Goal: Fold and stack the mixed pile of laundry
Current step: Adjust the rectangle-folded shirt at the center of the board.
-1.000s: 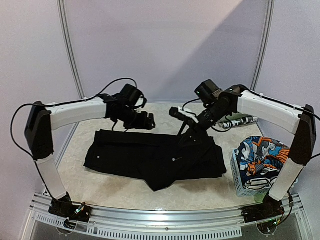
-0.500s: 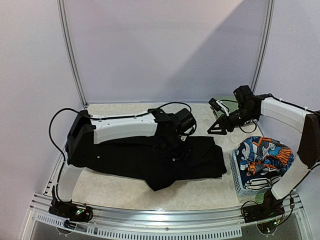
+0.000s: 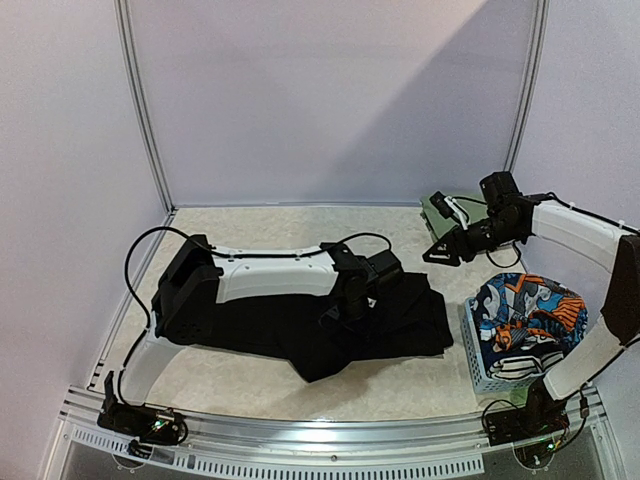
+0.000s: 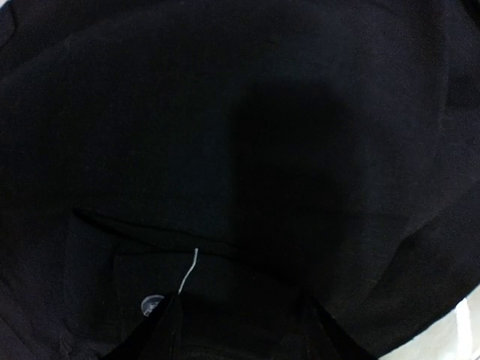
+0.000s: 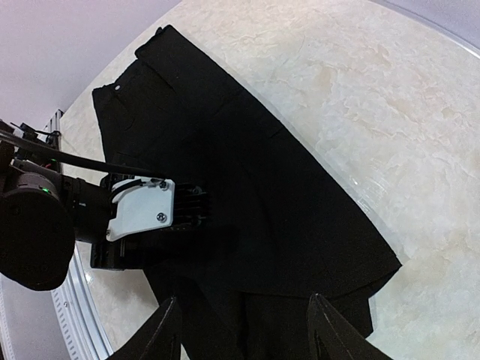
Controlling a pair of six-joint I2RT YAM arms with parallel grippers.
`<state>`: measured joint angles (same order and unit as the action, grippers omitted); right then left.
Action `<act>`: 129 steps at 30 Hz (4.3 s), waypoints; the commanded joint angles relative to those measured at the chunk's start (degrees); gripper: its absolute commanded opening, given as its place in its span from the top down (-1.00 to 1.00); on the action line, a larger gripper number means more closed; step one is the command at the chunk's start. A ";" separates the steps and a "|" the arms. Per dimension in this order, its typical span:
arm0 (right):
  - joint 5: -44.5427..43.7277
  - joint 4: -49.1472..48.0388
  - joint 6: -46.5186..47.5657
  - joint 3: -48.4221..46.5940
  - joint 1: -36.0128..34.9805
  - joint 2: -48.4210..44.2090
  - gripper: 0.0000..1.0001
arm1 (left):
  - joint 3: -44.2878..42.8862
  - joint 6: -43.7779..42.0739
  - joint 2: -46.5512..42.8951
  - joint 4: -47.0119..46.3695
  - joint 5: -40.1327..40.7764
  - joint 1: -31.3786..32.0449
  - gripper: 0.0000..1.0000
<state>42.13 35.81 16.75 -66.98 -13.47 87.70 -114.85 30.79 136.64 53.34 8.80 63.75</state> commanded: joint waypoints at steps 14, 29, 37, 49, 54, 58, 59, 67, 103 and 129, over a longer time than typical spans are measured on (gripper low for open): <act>1.26 -1.26 -0.20 1.28 0.11 0.04 -0.13 | 12.40 1.16 -20.14 -0.02 8.38 -2.28 1.00; -8.86 0.54 3.71 -7.41 -6.00 17.10 -0.10 | 42.56 8.24 -57.58 -1.01 28.97 -7.00 1.00; -15.19 1.10 4.14 -19.84 -11.22 30.31 -0.10 | 57.49 9.70 -79.90 -15.04 25.64 -6.80 1.00; -18.70 9.33 5.93 -26.69 -14.98 39.82 -0.10 | 65.62 10.63 -89.99 -21.44 14.83 3.23 0.99; -19.76 9.77 5.66 -25.93 -15.00 39.83 -0.10 | 59.45 12.15 -86.30 -7.56 23.54 4.54 1.00; -19.03 9.78 4.77 -26.83 -14.98 38.99 -0.10 | 55.45 5.89 -86.70 -4.94 29.98 4.63 1.00; -18.26 9.95 4.56 -27.33 -15.00 38.10 -0.12 | 54.90 3.62 -86.91 -5.69 30.35 4.63 1.00; -9.17 12.28 10.70 -32.23 -16.19 32.44 -0.46 | 54.57 -1.38 -84.80 -8.44 24.79 4.63 1.00; -14.92 22.02 16.96 -49.16 -23.86 48.38 1.00 | 66.66 0.44 -85.56 -15.69 33.57 8.68 1.00; -15.87 17.47 2.54 -54.23 -16.69 50.09 0.05 | 60.99 -14.73 -80.38 -17.52 29.25 -8.37 1.00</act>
<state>25.67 51.96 20.51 -121.10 -29.91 136.88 -52.38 10.61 58.70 32.36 46.92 56.18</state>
